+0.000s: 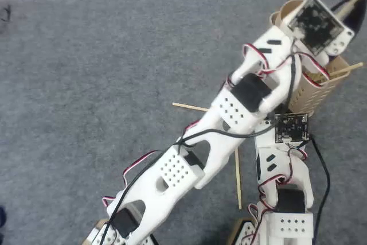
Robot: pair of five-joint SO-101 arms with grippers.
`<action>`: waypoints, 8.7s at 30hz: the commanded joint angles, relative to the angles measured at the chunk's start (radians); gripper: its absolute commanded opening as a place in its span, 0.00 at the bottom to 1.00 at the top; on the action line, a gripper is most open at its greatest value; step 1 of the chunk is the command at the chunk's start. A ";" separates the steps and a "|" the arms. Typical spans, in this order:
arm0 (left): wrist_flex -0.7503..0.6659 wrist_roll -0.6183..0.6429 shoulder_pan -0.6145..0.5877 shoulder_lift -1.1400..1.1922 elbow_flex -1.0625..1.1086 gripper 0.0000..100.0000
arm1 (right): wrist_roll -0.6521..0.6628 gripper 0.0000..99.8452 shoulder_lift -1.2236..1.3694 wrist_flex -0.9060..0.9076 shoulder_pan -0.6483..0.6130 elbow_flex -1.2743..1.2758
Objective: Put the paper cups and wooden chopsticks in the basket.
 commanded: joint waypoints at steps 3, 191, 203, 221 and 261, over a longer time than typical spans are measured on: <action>-0.166 0.005 0.037 0.044 -0.028 0.01 | 0.014 0.01 0.004 -0.004 -0.008 0.018; 0.298 0.040 -0.994 -2.842 3.332 0.09 | 0.150 0.01 1.260 0.558 -0.185 -1.326; 0.301 0.040 -0.996 -2.842 3.332 0.09 | 0.285 0.01 1.017 0.151 0.025 -1.508; 0.298 0.040 -0.994 -2.842 3.332 0.09 | -0.092 0.01 1.052 -0.288 0.268 -1.109; 0.302 0.040 -0.994 -2.842 3.332 0.09 | 0.661 0.23 1.994 0.704 -0.320 -1.605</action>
